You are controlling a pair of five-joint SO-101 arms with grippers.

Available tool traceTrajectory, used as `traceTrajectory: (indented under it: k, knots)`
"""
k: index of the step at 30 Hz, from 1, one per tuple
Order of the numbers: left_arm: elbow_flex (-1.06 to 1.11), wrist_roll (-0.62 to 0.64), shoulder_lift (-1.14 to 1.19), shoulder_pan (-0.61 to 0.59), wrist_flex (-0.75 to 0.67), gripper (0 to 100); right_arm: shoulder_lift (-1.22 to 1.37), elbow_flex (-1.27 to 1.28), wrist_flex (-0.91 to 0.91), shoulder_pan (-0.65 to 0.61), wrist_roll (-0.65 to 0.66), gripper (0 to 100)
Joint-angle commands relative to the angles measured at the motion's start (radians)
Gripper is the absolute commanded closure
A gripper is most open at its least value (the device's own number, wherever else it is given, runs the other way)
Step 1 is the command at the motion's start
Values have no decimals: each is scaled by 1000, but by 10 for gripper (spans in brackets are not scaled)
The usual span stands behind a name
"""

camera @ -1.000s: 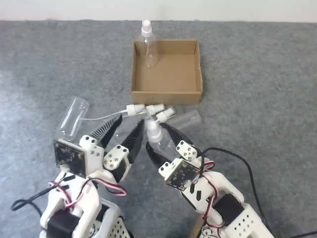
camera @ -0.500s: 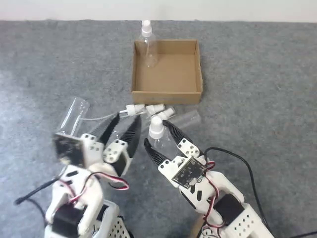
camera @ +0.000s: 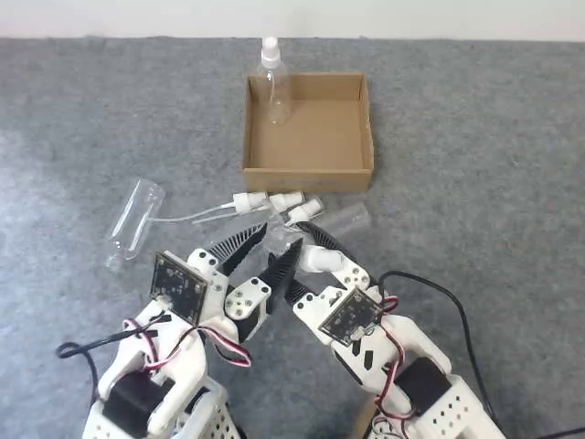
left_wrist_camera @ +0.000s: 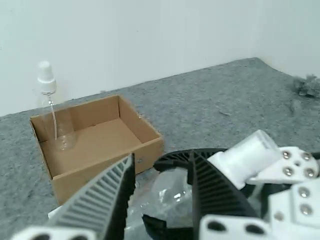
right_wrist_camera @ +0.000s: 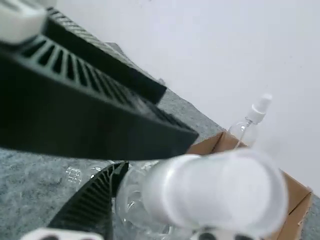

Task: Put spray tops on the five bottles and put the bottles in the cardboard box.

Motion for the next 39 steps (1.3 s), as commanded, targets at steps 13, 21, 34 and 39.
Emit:
traceTrajectory:
  k: [13, 21, 34, 39]
  knots:
    - [-62, 57, -21, -374, -89, 833, -18, 17, -15, 8, -5, 963]
    - [-5, 61, -21, -563, -87, 833, -18, 20, -15, 45, -3, 963]
    - [183, 57, -21, -617, -91, 834, -13, -164, 131, 122, -8, 963]
    - [183, 57, -21, -643, -89, 834, -12, -241, 137, 122, 0, 964]
